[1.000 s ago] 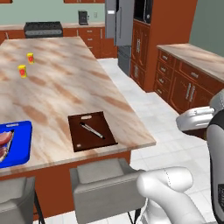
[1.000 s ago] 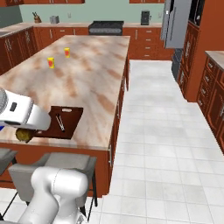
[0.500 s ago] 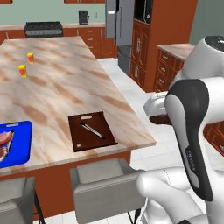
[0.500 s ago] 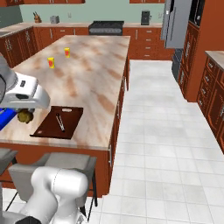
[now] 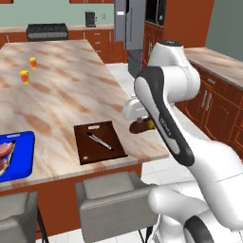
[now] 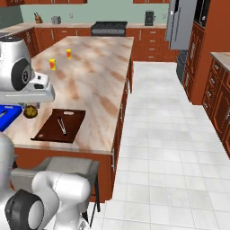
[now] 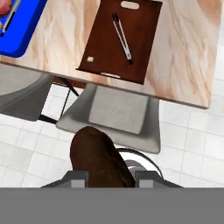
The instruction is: Gather the sweet potatos from the fridge and place them on a tray on the dining counter. Then gather the steaks from the fridge and place them on the other tray.
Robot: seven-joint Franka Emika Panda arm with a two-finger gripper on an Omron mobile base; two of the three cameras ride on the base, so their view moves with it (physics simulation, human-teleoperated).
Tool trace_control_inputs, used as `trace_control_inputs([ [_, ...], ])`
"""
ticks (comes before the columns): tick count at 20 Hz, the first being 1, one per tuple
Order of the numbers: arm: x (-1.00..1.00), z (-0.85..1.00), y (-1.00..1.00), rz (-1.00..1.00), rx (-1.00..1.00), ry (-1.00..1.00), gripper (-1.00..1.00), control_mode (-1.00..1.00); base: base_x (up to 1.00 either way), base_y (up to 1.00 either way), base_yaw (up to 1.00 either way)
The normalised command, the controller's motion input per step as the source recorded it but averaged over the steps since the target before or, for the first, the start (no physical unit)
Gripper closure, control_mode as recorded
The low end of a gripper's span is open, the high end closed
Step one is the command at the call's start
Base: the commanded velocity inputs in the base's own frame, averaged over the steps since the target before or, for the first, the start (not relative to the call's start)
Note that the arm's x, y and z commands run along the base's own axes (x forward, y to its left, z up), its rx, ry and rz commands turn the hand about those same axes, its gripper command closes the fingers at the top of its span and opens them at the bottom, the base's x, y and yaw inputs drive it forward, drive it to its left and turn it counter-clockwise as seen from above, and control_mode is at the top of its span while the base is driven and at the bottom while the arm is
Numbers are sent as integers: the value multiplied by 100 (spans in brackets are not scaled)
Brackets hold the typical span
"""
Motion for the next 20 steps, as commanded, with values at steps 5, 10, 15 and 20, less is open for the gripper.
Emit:
trace_control_inputs([
  [5,100,-63,42,5,0,-4,100,-100,0,0,0],
  [10,81,-58,26,0,0,-27,100,-100,0,0,0],
  [15,88,-80,24,0,0,-11,100,-100,0,0,0],
  [20,95,-65,25,0,0,0,100,-100,0,0,0],
])
